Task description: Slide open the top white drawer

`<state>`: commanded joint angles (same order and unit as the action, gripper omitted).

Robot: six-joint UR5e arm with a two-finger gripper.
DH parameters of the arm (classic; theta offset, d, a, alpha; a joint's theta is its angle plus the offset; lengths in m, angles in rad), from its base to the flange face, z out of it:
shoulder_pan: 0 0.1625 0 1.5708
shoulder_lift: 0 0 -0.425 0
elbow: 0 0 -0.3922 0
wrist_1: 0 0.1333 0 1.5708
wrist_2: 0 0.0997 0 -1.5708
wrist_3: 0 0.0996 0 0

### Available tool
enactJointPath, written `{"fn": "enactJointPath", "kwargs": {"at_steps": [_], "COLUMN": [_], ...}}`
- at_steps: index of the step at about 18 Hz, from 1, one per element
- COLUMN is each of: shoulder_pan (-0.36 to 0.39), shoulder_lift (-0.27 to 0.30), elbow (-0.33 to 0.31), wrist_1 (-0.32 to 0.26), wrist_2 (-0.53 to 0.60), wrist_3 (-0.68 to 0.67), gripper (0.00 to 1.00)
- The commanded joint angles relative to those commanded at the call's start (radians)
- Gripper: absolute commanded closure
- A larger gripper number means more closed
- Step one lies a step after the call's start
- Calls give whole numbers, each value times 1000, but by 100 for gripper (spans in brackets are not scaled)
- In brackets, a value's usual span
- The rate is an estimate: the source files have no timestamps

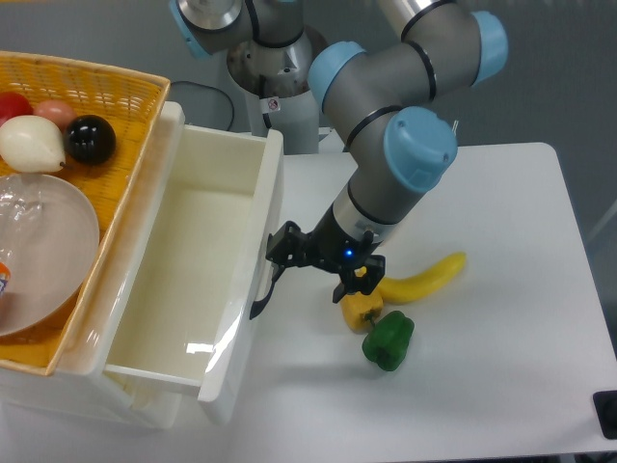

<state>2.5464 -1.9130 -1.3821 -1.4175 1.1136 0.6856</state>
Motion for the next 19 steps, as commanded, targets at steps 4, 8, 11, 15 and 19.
{"fn": "enactJointPath", "kwargs": {"at_steps": [4, 8, 11, 15, 19], "shoulder_pan": [21, 43, 41, 32, 31], "shoulder_lift": [11, 11, 14, 11, 0], "elbow": [-15, -24, -32, -37, -40], "wrist_1": [84, 95, 95, 103, 130], "wrist_2": [31, 57, 152, 293, 322], "wrist_3": [138, 303, 455, 670, 740], "gripper": [0, 0, 0, 0, 0]}}
